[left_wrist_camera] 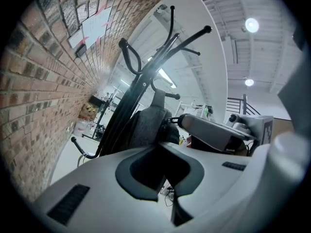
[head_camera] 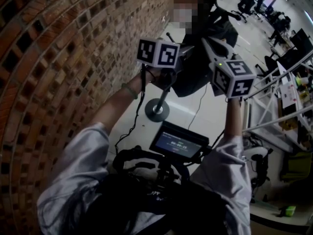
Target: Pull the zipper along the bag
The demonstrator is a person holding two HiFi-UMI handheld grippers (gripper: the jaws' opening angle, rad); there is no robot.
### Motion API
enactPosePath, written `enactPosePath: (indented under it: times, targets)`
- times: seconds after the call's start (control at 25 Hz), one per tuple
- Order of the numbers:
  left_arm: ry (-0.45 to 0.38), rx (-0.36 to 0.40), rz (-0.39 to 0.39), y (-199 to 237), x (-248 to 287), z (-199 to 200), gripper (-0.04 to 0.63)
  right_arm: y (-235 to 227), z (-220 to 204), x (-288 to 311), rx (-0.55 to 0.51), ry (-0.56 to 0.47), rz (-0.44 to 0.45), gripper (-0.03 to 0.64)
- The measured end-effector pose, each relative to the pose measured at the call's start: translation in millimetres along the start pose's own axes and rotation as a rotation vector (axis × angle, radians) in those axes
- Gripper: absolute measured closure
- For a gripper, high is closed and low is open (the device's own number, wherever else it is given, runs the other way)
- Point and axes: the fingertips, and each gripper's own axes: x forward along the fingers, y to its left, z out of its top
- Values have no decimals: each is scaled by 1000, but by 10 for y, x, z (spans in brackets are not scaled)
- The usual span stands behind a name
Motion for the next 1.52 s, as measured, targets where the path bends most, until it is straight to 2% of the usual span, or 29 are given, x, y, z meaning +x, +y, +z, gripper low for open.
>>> enactPosePath:
  times: [0.2, 0.52, 0.64, 0.84, 1.04, 1.52]
  targets:
    - [18, 37, 26, 24, -84, -153, 589, -29, -271, -149, 36, -9, -66, 583]
    - [37, 37, 124, 123, -307, -698, 589, 189, -968, -508, 330, -28, -22, 584]
    - [30, 47, 179, 156, -418, -889, 589, 300, -1243, -561, 399, -6, -22, 610]
    - [-7, 77, 264, 189, -617, -1159, 589, 463, -1698, -612, 478, 44, -6, 613]
    - [-34, 103, 320, 141, -770, -1310, 589, 625, -1884, -639, 522, 61, 12, 614]
    - [-8, 86, 363, 182, -880, -1580, 589, 803, -2068, -654, 534, 86, 30, 615]
